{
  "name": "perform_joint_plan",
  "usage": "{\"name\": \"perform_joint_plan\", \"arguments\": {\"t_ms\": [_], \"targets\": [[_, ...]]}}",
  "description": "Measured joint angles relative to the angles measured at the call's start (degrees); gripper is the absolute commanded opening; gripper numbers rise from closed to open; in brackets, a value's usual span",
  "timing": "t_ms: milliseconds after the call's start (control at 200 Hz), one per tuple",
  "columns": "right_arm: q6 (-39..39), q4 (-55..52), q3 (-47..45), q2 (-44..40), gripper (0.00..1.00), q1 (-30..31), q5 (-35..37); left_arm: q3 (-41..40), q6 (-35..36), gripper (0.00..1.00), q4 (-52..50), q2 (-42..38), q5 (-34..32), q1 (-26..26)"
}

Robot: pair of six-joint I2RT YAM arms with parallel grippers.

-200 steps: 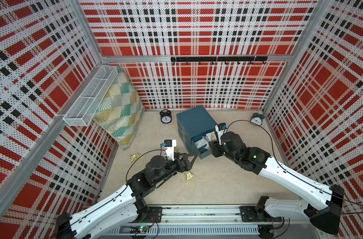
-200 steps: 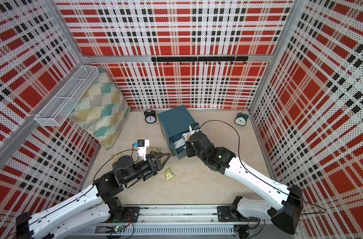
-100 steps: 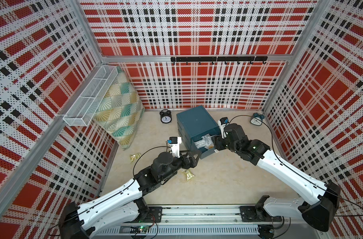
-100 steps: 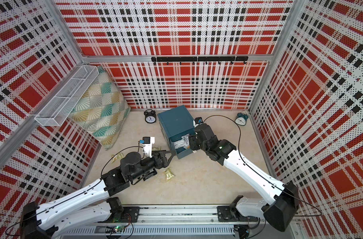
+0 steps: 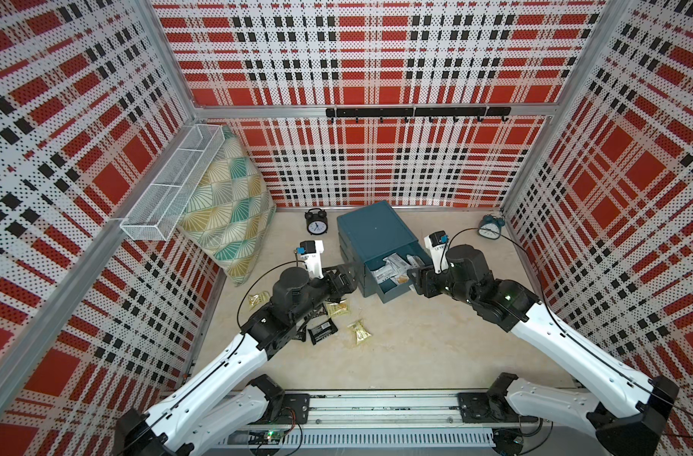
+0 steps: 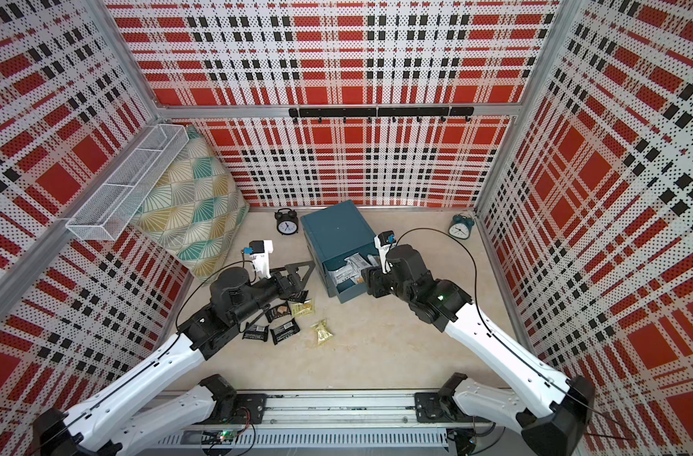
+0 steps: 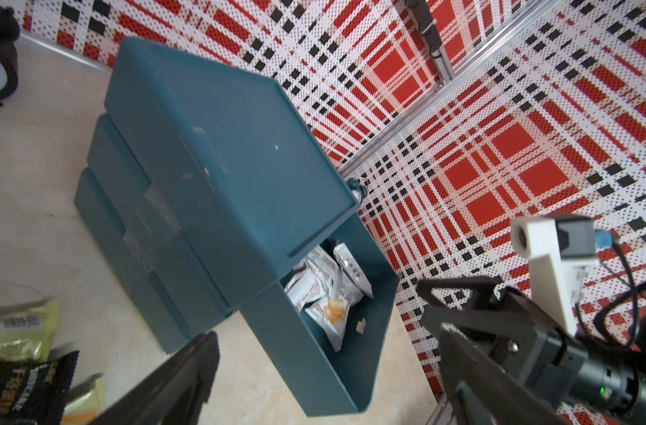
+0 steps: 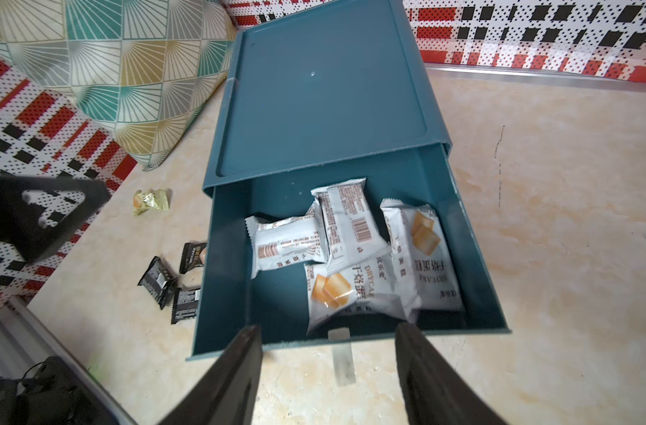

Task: Place the cookies into the drawer by color
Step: Place the cookie in the drawer, then close the drawer in the storage box.

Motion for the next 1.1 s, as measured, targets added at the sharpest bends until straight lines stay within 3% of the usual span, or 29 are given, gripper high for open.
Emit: {"name": "perform_joint_plan", "arguments": {"t_ms": [195,416,616,852,1097], "targets": [[1.0,0.2,-6.5,-7.4,0.70,0.0,-1.9,6.8,2.1,0.99,-2.9,7.5,6.3,7.4],[2.8,1.2,-15.1,-13.0,0.70,0.0,-3.0,14.1,4.7,0.96,-6.8,18.7,7.7,11.5],[4.4,3.2,-19.6,-12.6,0.67,0.0,-4.1,21.6,6.7,0.92,-9.7,28.0,7.0,11.9],[6.2,8.0,-22.0,-10.8,0.54,0.0,-4.2,28.8,8.0,0.88,-11.5,36.5,7.9,12.0],[6.1,14.0,-19.6,-3.2,0.45,0.0,-3.8,31.4,11.7,0.87,-14.2,40.9,8.4,12.0]]}}
